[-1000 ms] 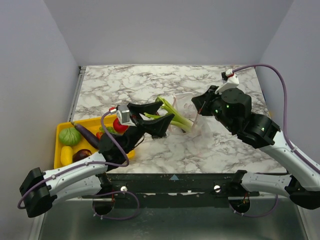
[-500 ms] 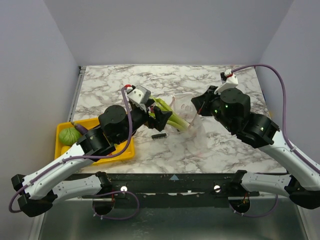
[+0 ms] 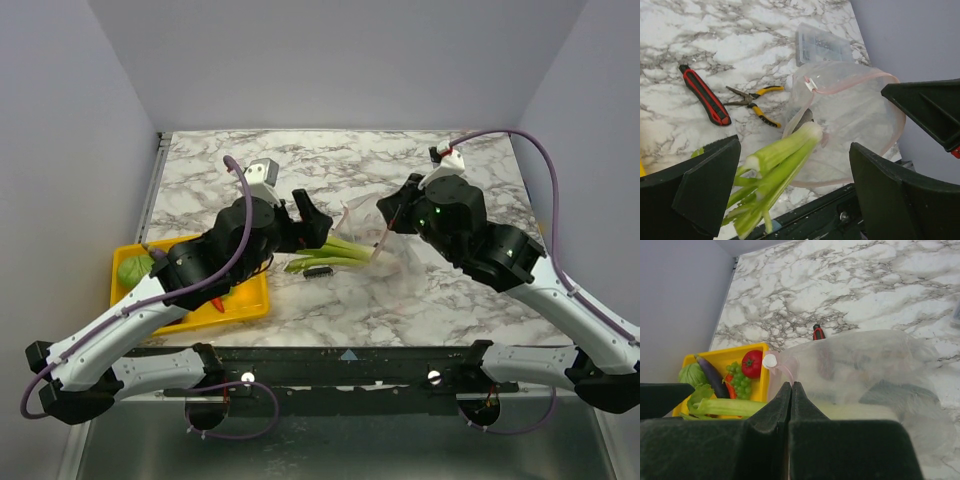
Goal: Place the food in the zip-top bag and seal the zipper
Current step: Place the fake vegetable in the zipper food storage bag, then adjust the fake vegetable in the zipper food storage bag.
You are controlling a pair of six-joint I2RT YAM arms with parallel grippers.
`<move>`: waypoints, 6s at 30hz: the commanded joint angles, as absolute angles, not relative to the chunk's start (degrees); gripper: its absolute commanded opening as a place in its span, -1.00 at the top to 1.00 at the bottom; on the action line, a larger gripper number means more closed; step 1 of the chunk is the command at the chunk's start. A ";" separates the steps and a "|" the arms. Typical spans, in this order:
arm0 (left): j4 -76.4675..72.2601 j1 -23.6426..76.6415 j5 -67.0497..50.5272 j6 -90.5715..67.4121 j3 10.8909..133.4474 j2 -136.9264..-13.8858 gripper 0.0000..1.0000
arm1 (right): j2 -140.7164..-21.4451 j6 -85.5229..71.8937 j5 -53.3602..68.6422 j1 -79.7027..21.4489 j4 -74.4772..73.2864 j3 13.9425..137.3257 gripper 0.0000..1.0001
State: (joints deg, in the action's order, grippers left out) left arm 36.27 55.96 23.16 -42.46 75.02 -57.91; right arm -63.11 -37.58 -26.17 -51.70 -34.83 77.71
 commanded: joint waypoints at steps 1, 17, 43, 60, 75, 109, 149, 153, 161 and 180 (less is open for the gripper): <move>41.01 55.72 26.33 -55.54 72.86 -57.59 -0.86 | -63.27 -38.94 -25.54 -51.95 -32.82 77.23 0.99; 55.62 54.95 35.10 -64.93 67.56 -48.81 -0.97 | -57.78 -38.38 -23.94 -51.99 -29.82 71.62 0.99; 15.78 54.50 4.95 -69.12 45.10 -40.17 0.01 | -57.25 -39.63 -24.63 -52.00 -28.58 69.72 0.99; 11.65 52.43 2.51 -46.72 61.30 -44.88 1.00 | -54.61 -46.10 -25.82 -51.95 -27.60 67.81 0.99; 8.64 52.21 -6.04 -42.78 64.07 -49.10 0.91 | -52.95 -48.41 -26.33 -51.95 -25.93 67.47 0.99; 49.76 52.14 -22.83 -10.52 65.64 -64.81 0.76 | -57.94 -38.27 -19.40 -51.94 -31.40 71.01 0.99; 28.99 51.65 -38.10 -20.74 68.72 -73.45 1.00 | -58.38 -40.65 -17.44 -51.95 -27.60 70.13 0.99; 33.67 49.61 -41.78 -17.96 72.29 -78.52 1.00 | -58.46 -40.81 -16.90 -51.98 -27.94 70.31 0.99; 32.20 48.34 -40.94 -23.47 76.37 -82.35 0.13 | -57.84 -41.31 -18.58 -51.96 -28.31 69.48 0.99; 29.83 44.15 -14.81 -35.57 56.94 -51.61 0.09 | -55.16 -41.84 -22.01 -51.95 -30.42 69.10 0.99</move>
